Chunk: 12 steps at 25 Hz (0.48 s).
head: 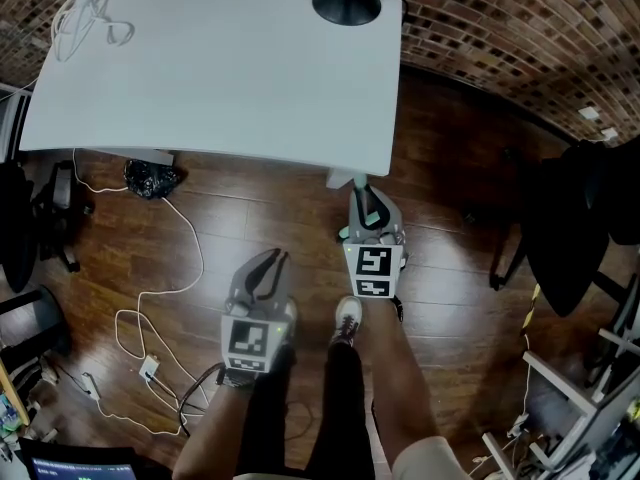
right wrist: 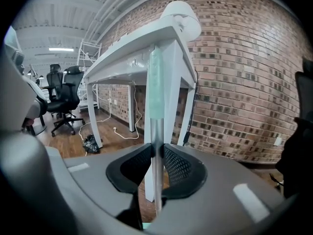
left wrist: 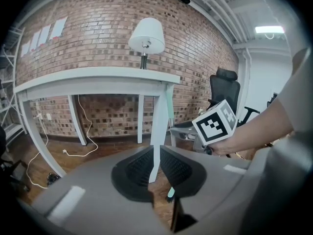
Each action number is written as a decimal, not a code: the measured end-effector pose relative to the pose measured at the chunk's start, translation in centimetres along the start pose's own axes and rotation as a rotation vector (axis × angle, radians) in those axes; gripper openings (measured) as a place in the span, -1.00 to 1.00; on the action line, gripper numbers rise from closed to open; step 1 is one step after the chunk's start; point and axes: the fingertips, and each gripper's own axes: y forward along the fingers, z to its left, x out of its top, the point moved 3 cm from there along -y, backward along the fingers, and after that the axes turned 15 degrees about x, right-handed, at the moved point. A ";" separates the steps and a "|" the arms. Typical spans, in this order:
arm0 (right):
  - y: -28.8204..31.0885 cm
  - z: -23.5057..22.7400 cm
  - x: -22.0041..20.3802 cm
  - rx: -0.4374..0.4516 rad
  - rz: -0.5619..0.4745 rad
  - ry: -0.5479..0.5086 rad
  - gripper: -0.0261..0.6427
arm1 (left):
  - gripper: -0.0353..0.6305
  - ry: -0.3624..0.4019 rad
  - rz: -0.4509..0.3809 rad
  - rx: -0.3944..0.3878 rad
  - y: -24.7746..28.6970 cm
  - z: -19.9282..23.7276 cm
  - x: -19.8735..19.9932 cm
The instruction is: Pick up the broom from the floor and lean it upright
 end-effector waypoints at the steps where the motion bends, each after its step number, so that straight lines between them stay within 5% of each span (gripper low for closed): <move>1: 0.0 0.1 0.1 0.000 -0.004 -0.001 -0.64 | -0.79 -0.001 0.001 0.000 0.0 0.1 0.0; 12: 0.6 0.4 0.1 0.014 -0.007 -0.023 -0.49 | -0.79 -0.006 0.008 0.003 0.4 0.4 -0.4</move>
